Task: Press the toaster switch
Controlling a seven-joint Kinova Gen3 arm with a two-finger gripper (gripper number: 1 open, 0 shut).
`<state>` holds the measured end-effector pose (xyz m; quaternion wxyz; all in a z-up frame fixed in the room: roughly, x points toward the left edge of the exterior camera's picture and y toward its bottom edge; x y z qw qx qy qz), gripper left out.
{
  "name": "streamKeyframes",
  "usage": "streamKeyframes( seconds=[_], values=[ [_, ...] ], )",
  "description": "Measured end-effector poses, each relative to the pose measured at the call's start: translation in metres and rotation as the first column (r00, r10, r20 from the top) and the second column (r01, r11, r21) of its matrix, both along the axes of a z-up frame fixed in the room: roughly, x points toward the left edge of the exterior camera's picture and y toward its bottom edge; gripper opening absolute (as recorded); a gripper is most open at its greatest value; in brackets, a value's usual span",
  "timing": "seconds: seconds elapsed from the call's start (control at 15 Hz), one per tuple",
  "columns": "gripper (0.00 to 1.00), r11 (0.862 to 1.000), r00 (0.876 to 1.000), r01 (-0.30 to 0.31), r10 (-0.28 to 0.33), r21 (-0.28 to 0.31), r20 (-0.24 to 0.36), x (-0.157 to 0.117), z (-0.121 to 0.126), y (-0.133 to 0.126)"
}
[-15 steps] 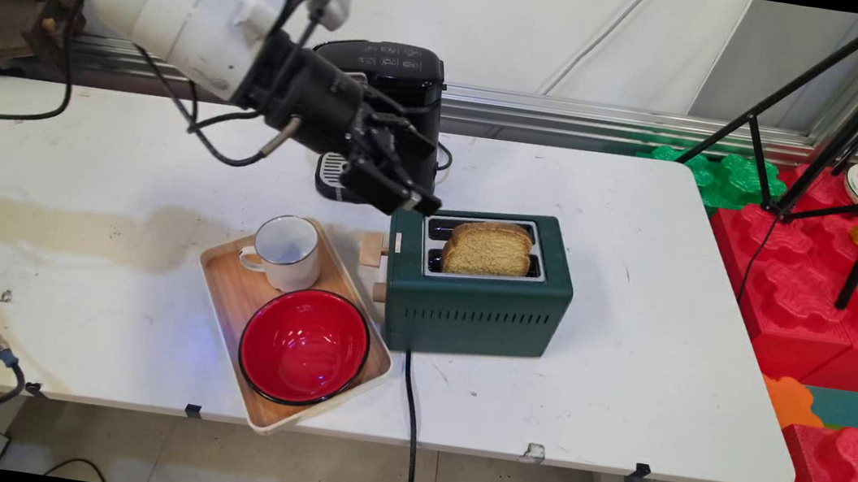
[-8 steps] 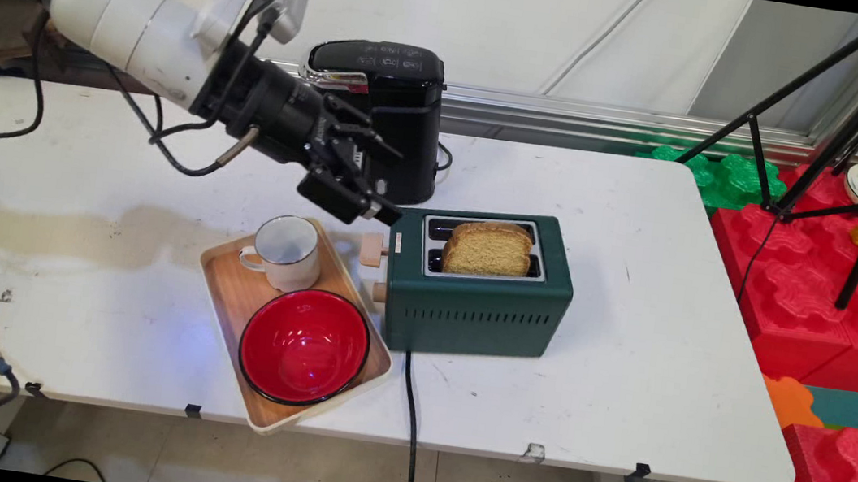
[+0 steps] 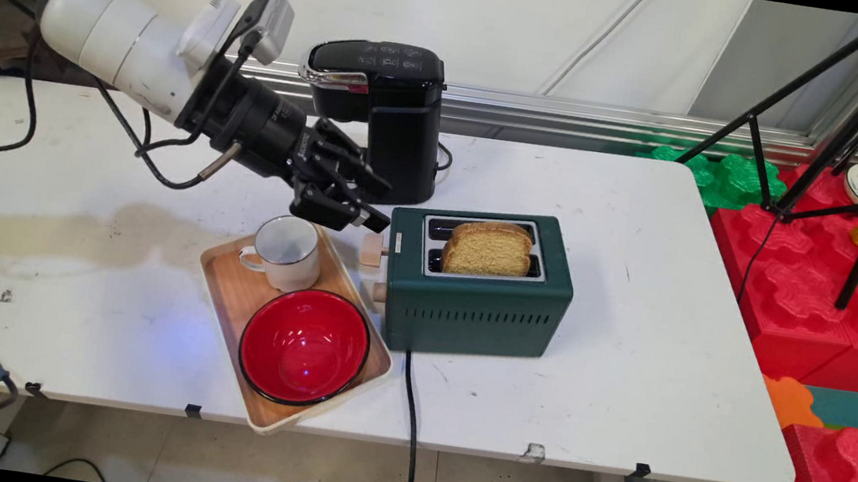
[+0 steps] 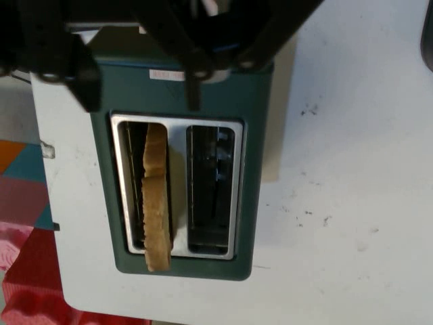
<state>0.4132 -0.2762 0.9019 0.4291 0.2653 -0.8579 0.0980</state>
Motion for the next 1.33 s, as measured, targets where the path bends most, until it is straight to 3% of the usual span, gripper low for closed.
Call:
streamKeyframes(
  seconds=[1.33],
  values=[
    [0.00,0.993,0.995,-0.055,0.046,0.108,0.090,-0.016,-0.034,-0.019]
  ],
)
